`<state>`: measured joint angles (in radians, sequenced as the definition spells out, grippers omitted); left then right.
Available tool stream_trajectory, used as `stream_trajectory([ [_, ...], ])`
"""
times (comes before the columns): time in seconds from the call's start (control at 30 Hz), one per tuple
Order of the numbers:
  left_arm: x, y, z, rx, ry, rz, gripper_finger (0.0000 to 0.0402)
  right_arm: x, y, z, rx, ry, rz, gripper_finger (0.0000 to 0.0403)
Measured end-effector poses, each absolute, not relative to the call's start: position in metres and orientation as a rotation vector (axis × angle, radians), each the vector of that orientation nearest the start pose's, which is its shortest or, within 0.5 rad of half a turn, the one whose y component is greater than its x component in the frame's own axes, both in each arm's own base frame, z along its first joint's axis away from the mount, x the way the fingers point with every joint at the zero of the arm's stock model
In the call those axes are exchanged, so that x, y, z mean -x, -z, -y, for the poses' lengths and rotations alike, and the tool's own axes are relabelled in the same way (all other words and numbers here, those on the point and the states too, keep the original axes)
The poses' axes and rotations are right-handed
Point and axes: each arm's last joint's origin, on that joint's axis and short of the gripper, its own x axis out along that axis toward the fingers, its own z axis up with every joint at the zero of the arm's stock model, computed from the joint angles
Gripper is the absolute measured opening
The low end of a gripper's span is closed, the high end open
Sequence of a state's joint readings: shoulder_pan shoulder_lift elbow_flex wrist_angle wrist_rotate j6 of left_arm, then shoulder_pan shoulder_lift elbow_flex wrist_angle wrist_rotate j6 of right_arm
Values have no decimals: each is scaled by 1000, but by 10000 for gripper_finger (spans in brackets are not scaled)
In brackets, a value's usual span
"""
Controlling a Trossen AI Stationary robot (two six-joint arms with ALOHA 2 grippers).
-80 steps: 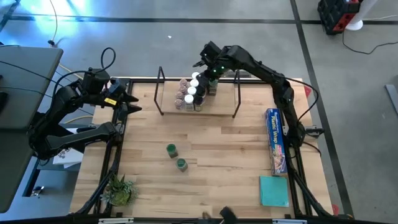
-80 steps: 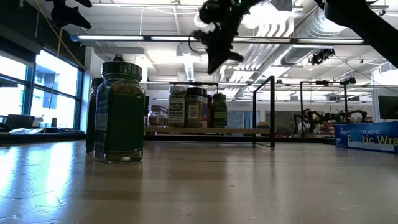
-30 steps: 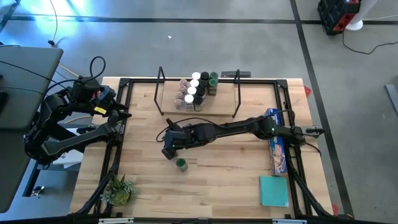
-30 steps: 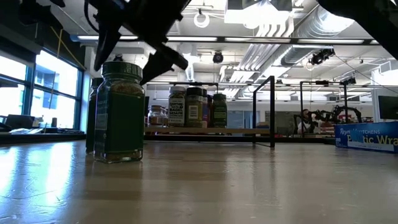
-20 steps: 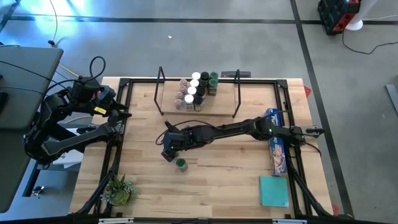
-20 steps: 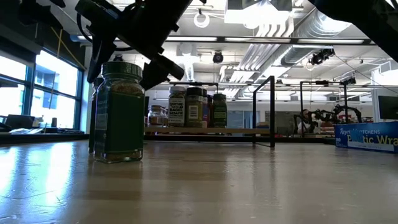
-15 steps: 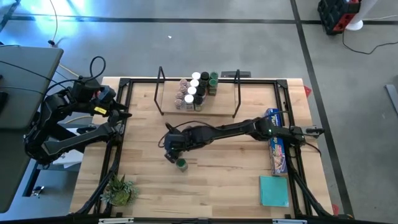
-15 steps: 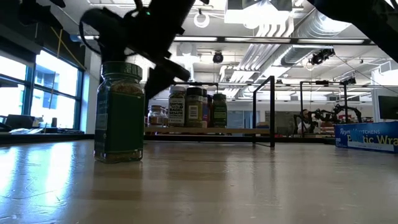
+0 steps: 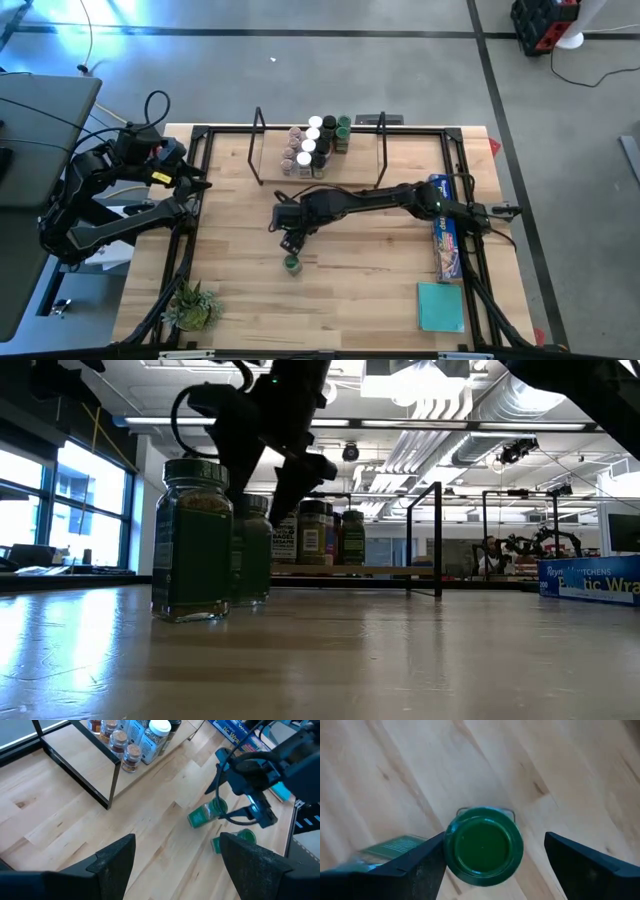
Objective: Shelf spices
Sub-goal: Put the top green seasoning bottle on the shelf aligned with the other green seasoning bottle
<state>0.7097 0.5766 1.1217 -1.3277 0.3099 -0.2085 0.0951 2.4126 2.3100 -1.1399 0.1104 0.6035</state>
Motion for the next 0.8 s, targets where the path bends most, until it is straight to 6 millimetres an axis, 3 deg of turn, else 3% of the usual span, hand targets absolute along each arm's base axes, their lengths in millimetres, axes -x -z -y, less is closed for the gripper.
stream_trajectory([
  [0.17, -40, -359, -22, 581, -453, -649, 282, -494, -222, -39, -432, 397, -1208, 294],
  [0.37, -40, -359, -22, 581, -454, -650, 282, -495, -222, -34, -443, 388, -1214, 193],
  [0.47, -40, -359, -22, 581, -454, -650, 282, -491, -228, -29, -454, 360, -1234, 189],
  [0.57, -40, -359, -23, 580, -455, -649, 282, -479, -254, -23, -388, 326, -1225, 189],
  [0.67, -40, -359, -23, 576, -457, -646, 282, -453, -306, -7, -305, 256, -1177, 189],
  [0.77, -41, -360, -23, 568, -456, -631, 282, -423, -347, 24, -202, 211, -1151, 189],
  [0.8, -41, -360, -24, 567, -457, -630, 282, -416, -353, 36, -160, 193, -1165, 189],
])
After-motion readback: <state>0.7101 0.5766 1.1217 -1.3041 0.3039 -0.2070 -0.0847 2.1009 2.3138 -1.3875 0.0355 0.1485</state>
